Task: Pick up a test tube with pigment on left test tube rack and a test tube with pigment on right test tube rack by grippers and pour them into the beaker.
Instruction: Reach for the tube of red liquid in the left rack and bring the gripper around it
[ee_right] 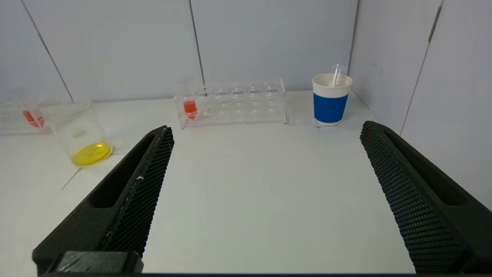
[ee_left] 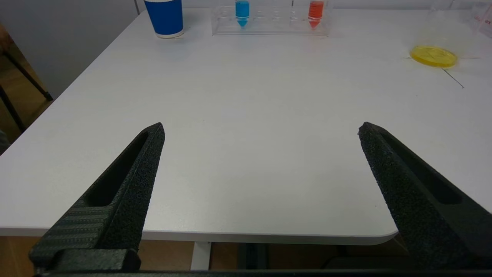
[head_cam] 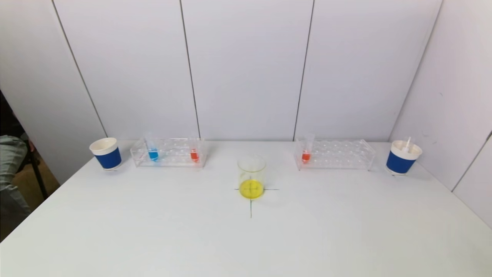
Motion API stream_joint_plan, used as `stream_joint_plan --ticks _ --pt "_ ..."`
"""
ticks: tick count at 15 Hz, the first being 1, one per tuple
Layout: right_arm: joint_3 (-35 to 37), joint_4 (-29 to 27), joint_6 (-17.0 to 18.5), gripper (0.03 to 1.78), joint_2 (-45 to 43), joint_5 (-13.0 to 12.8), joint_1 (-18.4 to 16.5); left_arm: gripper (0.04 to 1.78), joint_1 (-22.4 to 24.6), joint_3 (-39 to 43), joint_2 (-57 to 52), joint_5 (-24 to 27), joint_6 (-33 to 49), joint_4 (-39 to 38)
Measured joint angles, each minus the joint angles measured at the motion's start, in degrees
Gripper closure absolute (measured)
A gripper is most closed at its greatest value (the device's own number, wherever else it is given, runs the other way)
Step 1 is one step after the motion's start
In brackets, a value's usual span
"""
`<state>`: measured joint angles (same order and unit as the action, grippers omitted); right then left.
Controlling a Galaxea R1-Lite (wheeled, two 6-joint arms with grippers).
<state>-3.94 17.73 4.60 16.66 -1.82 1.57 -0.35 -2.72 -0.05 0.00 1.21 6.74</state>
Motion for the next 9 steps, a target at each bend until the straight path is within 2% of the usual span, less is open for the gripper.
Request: stream_joint_plan --ticks 2,4,7,9 --pt "-0.2 -10.0 -0.9 0.05 -8.6 1.6 -0.8 0.06 0.0 0.0 0.0 0.0 0.0 0.0" --pt "0.5 -16.2 -2.2 0.05 -13.0 2.5 -1.4 0.06 0.0 0.0 0.0 0.0 0.0 0.0" --pt "1.8 -15.9 -5.8 0.05 -15.9 3.2 -1.6 0.06 0.0 0.0 0.0 0.0 0.0 0.0" --pt "3.0 -13.3 -8.5 0.05 -16.5 3.5 -1.6 0.06 0.0 0.0 0.0 0.0 0.0 0.0"
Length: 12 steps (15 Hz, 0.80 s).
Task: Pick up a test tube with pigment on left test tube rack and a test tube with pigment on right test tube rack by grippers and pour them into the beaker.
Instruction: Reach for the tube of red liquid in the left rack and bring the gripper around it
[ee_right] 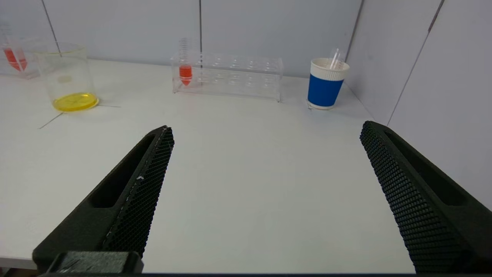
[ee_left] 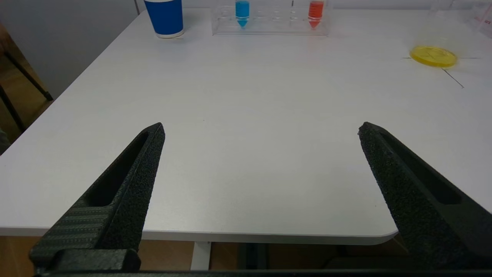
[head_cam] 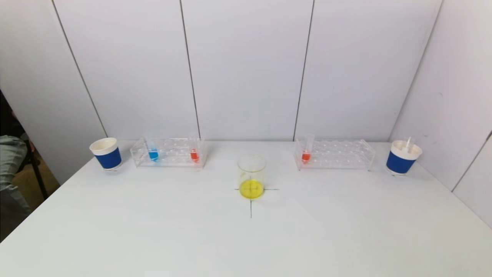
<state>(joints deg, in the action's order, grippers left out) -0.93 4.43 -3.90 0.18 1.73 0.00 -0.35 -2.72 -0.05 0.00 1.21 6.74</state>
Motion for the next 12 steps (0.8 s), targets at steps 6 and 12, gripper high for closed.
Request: stream_joint_plan --ticks 6,12 --pt "0.9 -4.2 -0.3 0.05 -0.3 -1.5 0.0 0.06 0.0 0.0 0.0 0.0 0.0 0.0" --pt "0.9 -4.2 2.5 0.05 -0.3 -2.0 0.0 0.06 0.0 0.0 0.0 0.0 0.0 0.0"
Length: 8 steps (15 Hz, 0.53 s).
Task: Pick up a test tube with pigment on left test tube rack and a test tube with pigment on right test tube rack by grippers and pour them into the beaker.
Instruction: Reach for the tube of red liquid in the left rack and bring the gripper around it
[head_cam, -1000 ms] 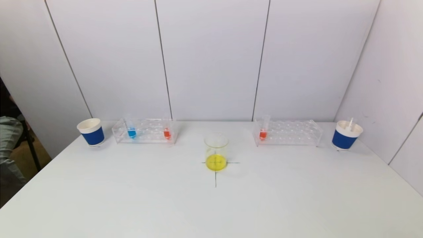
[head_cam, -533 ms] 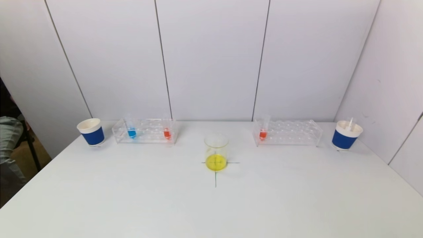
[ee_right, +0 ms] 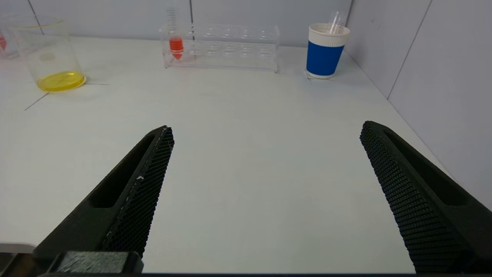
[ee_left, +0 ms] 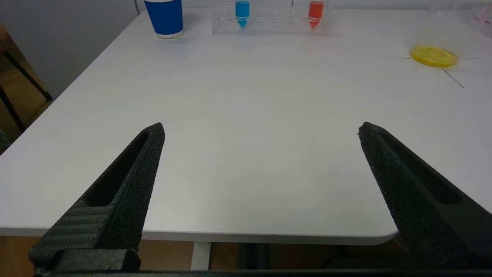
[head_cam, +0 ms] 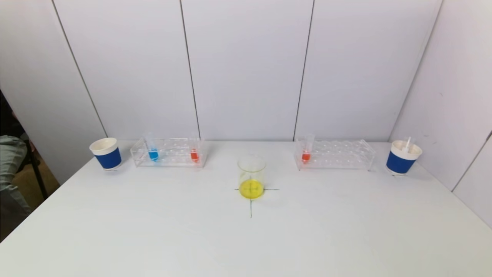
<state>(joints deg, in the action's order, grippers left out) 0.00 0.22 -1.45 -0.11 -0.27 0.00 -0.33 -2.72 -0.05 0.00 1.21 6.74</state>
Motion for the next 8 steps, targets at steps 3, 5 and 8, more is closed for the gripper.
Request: stream_joint_plan --ticks 3,5,8 --pt "0.0 0.1 1.7 0.05 0.0 -0.1 0.0 0.06 0.0 0.2 0.0 -0.2 -0.3 -0.6" --pt "0.0 0.1 1.9 0.05 0.0 -0.2 0.0 0.06 0.0 0.8 0.0 -0.1 -0.2 -2.7" --pt "0.0 0.1 2.0 0.05 0.0 -0.2 0.0 0.06 0.0 1.3 0.0 -0.2 -0.5 -3.8"
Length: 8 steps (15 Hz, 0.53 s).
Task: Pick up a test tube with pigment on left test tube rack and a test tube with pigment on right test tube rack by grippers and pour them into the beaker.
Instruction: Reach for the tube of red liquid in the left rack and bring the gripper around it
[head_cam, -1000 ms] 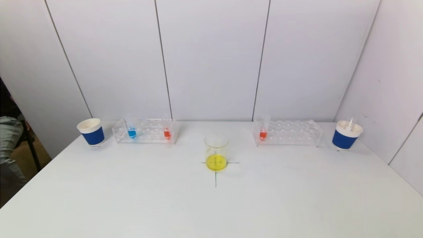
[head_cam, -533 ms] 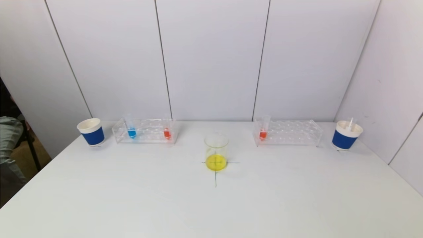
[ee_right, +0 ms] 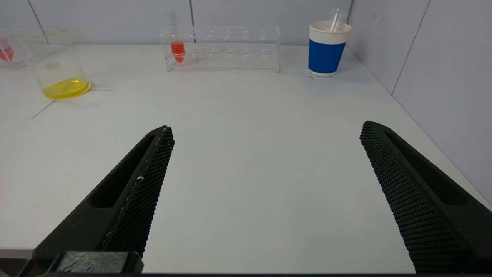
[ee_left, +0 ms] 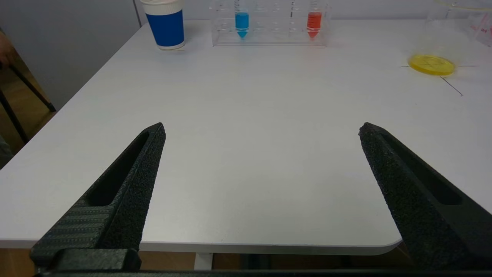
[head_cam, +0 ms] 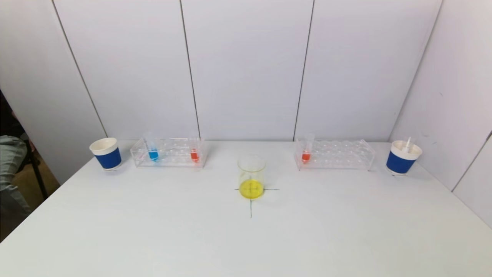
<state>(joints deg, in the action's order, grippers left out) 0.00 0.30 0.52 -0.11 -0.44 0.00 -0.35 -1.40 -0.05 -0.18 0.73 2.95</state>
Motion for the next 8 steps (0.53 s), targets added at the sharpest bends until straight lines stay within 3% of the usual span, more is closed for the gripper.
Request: stream_joint_plan --ticks 4,8 --pt "0.0 0.0 0.1 0.05 0.0 0.0 0.0 0.06 0.0 -2.3 0.0 1.9 -2.5 0.6" --pt "0.0 0.0 0.1 0.05 0.0 0.0 0.0 0.06 0.0 -13.6 2.9 3.6 -2.8 4.0"
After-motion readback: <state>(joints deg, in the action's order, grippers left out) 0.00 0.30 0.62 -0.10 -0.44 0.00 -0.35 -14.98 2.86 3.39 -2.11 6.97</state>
